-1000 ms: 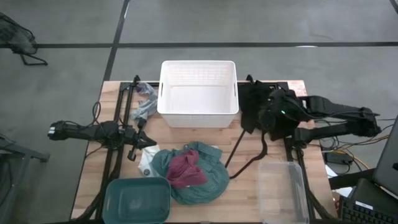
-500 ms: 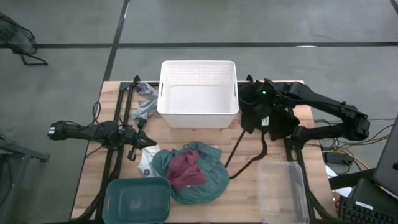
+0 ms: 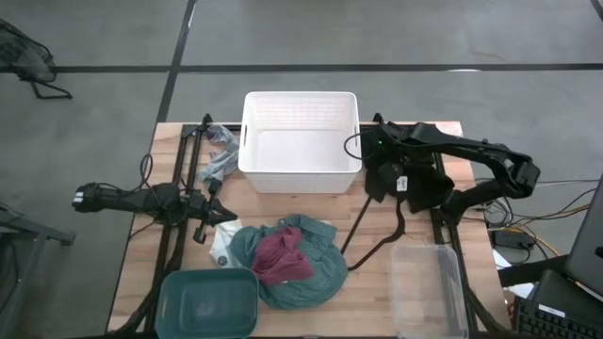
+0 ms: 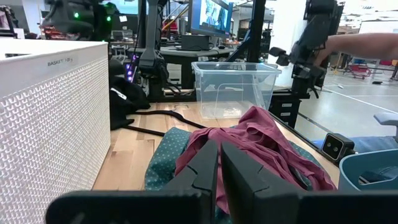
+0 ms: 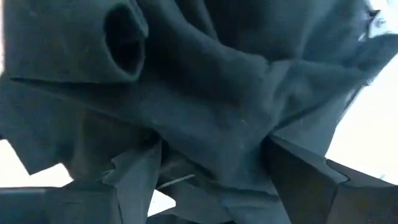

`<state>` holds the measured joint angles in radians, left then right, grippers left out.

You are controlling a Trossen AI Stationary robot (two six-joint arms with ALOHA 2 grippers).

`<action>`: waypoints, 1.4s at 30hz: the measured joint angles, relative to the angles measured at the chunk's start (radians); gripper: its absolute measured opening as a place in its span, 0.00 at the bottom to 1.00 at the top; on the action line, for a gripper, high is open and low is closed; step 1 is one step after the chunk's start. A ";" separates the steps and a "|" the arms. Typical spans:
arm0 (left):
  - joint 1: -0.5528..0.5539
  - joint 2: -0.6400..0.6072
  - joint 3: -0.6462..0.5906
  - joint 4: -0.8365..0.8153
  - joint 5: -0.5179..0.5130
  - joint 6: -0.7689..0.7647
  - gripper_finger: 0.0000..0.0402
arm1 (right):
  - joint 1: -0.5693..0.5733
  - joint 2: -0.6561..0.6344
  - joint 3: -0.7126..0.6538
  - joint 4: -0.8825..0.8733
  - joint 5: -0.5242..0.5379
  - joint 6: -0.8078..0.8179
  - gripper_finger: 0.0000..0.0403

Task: Pick & Place Cloths
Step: Put the black shirt into the white bin

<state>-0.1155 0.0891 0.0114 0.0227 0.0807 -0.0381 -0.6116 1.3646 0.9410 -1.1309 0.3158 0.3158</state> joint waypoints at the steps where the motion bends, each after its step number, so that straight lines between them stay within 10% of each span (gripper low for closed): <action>1: 0.000 0.000 0.000 0.000 0.000 0.000 0.06 | -0.002 0.009 -0.009 0.014 0.000 -0.005 0.66; 12: 0.000 0.000 0.000 0.000 0.000 0.000 0.06 | -0.003 0.122 -0.060 0.105 -0.004 -0.030 0.47; 21: 0.000 0.000 0.000 0.000 0.000 0.000 0.06 | -0.003 0.156 -0.090 0.116 -0.034 -0.030 0.06; 42: 0.000 0.000 0.000 0.000 0.000 0.000 0.06 | -0.002 -0.340 0.121 0.000 -0.029 0.025 0.04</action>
<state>-0.1154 0.0891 0.0114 0.0227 0.0807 -0.0382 -0.6135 1.0244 1.0618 -1.1306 0.2871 0.3409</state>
